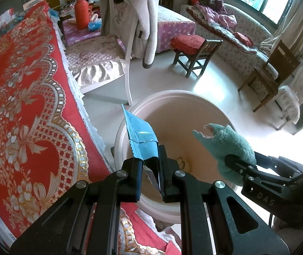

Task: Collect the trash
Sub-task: 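Hold the blue packet and green cloth above the beige bucket, then open the left tool to drop the blue packet while the right tool drops the green cloth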

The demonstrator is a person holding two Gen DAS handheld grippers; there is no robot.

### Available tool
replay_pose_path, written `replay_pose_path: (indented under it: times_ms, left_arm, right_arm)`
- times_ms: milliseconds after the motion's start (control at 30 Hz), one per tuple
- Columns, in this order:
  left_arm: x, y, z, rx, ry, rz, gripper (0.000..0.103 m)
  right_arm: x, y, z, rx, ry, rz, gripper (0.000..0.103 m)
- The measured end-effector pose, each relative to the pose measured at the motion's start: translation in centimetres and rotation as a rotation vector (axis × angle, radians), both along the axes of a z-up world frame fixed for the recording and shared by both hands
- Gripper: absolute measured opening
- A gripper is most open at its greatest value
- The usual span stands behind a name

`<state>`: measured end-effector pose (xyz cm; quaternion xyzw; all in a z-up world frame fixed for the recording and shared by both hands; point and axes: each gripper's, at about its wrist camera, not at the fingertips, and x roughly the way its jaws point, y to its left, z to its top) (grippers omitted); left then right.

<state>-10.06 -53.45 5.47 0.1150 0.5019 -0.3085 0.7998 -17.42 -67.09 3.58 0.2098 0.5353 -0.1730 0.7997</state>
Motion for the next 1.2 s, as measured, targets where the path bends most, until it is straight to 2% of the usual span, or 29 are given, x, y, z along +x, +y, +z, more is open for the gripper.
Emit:
replay_pose_path:
  times_ms: [233, 300, 633, 700, 800, 867, 900, 1200]
  left_arm:
    - [0.2, -0.1, -0.4, 0.007, 0.002, 0.004, 0.011]
    - [0.3, -0.2, -0.5, 0.010, 0.004, 0.007, 0.011]
    - [0.7, -0.1, -0.7, 0.013, 0.019, 0.016, 0.013]
    - [0.8, -0.1, -0.8, 0.003, 0.036, 0.013, 0.015]
    - [1.0, 0.1, -1.0, -0.011, 0.054, 0.009, 0.021]
    - [1.1, 0.3, -0.8, -0.031, 0.069, 0.016, 0.033]
    - [1.0, 0.4, -0.7, -0.038, 0.071, 0.019, 0.035]
    - [0.7, 1.8, 1.1, -0.085, 0.067, 0.052, 0.037]
  right_arm:
    - [0.1, -0.1, -0.2, 0.004, 0.005, -0.004, 0.047]
    - [0.1, -0.2, -0.4, 0.005, 0.013, -0.010, 0.051]
    - [0.2, -0.4, -0.8, 0.034, 0.017, -0.021, 0.054]
    - [0.2, -0.4, -0.6, 0.035, 0.008, -0.022, 0.063]
    - [0.1, -0.3, -0.4, 0.038, -0.005, -0.022, 0.065]
    - [0.1, -0.2, -0.1, 0.029, -0.003, -0.018, 0.065]
    - [0.2, -0.1, 0.0, 0.024, -0.004, -0.017, 0.065]
    - [0.1, 1.2, 1.8, -0.044, -0.026, 0.008, 0.065]
